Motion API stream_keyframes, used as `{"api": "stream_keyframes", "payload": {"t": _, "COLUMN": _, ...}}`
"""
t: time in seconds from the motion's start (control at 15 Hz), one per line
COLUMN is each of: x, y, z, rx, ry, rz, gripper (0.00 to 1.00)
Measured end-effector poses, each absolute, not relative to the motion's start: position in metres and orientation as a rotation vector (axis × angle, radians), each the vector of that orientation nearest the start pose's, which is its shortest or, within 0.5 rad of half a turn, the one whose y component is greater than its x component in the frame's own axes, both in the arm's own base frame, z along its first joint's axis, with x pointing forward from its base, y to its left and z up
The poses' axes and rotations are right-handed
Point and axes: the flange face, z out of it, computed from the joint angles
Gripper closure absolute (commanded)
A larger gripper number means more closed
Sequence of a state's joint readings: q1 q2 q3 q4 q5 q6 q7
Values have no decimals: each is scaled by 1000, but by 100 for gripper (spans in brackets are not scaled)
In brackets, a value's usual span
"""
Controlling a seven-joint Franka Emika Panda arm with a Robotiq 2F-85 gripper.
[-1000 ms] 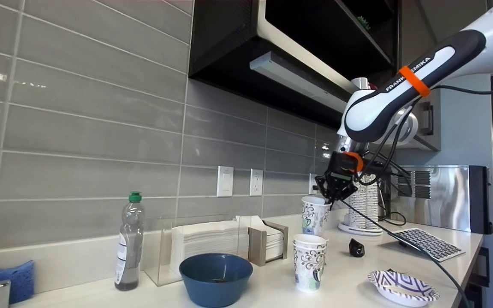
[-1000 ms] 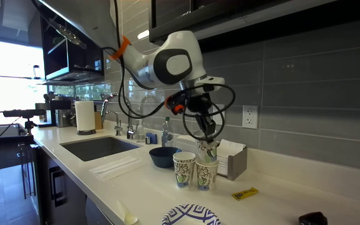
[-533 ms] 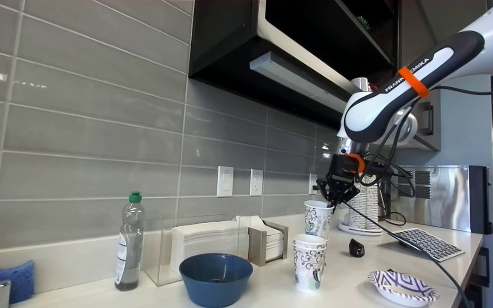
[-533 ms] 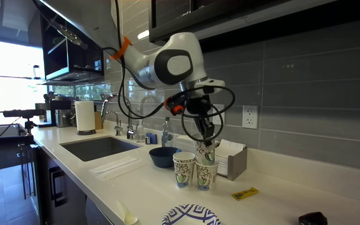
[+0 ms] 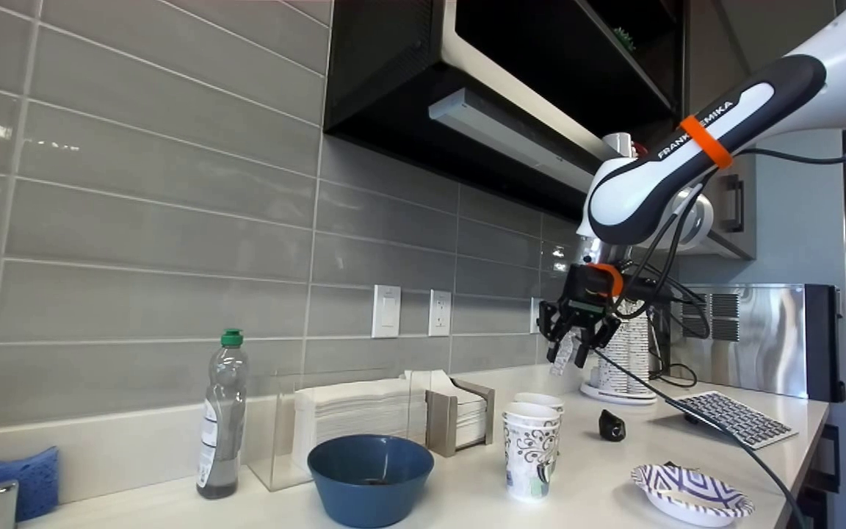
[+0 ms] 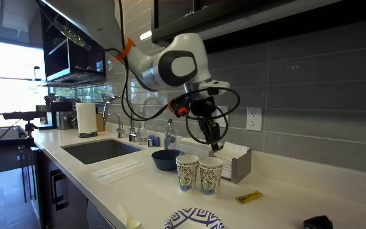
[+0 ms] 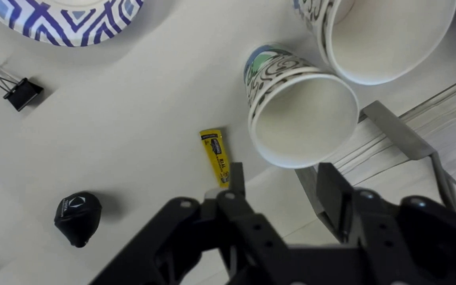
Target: Stack the cups
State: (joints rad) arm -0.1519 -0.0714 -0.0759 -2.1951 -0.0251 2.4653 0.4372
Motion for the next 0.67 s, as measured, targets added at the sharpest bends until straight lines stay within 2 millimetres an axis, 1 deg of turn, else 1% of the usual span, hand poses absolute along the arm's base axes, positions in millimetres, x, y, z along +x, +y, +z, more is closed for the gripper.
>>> {"api": "stream_keyframes", "payload": {"t": 0.13, "x": 536, "y": -114, "z": 450, "rx": -2918, "ry": 957, "rz": -512, "gripper": 2}}
{"api": "stream_keyframes", "payload": {"t": 0.2, "x": 536, "y": -107, "z": 448, "rx": -2920, "ry": 942, "rz": -497, "gripper": 0}}
{"api": "stream_keyframes", "payload": {"t": 0.47, "x": 537, "y": -79, "z": 439, "rx": -2922, "ry": 883, "rz": -431, "gripper": 0}}
{"api": "stream_keyframes", "payload": {"t": 0.67, "x": 533, "y": -68, "z": 423, "rx": -2916, "ry": 865, "rz": -375, "gripper": 0}}
